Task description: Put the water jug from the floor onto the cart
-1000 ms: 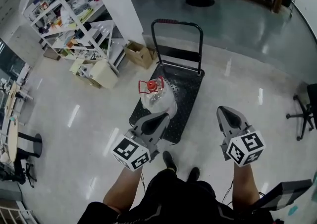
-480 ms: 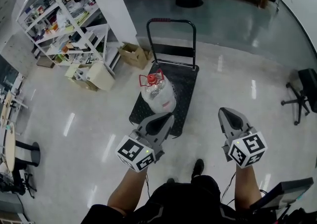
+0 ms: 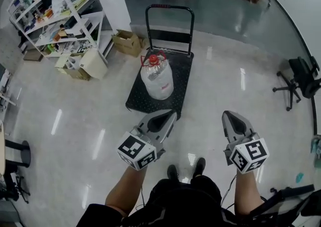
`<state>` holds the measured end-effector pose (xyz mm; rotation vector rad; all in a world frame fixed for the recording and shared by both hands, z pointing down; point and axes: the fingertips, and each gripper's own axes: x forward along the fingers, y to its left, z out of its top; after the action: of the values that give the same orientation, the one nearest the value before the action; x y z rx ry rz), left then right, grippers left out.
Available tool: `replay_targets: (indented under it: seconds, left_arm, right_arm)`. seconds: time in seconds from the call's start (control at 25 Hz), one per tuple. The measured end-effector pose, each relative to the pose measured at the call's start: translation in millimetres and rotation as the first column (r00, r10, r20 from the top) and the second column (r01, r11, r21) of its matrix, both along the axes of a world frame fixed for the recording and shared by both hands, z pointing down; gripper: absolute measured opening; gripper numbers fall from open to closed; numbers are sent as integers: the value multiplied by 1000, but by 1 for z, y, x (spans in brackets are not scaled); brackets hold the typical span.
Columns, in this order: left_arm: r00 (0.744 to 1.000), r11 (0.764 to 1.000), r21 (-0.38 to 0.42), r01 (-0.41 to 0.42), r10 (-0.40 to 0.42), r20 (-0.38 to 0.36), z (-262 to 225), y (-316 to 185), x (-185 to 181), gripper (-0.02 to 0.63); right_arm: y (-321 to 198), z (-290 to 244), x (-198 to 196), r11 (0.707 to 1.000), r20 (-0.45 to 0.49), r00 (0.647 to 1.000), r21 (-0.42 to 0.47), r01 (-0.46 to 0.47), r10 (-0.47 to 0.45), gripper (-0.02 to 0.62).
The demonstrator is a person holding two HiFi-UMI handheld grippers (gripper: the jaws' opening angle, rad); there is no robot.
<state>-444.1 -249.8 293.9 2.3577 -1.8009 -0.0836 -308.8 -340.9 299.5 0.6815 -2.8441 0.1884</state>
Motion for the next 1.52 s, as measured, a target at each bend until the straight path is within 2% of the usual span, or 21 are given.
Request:
replay_targets:
  seconds: [0.2,0.36,0.48,0.68,0.96,1.16,1.32,1.52]
  left_arm:
    - [1000,1000,16,-15,15,-4,-10,37,36,2]
    - [1000,1000,27,-15,14,12,-10,65,66,2]
    - [999,1000,19,-21,21,40,-14,91,102,2]
    - [997,1000,10,16,-17,69,-29,123,159,2]
    - [994,1000,-13,-17,18,107,-40,182,247,2]
    - [995,1000,-15,-20,21,100,-44,218,261,2]
    - [991,998,20,-68,65,113,-48,264,278,2]
    - [994,997,7,-75,74,75,-34,341,267,2]
  right_arm:
    - [40,-10,44,1000,-14,1000,13,-23,24,3]
    - [69,-7,73,1000,-6,1000,23,-6,6,3]
    - [99,-8,101,999,-5,1000,26,23,-22,3]
    - [142,-21,165,997,24,997,51,66,-68,3]
    - [190,-19,253,1000,80,997,-3,13,-13,3]
    - [228,-24,269,1000,98,995,-1,-12,12,3]
    - [278,-22,278,1000,106,994,-11,-25,26,3]
    - [352,-21,280,998,73,995,3,-65,64,3]
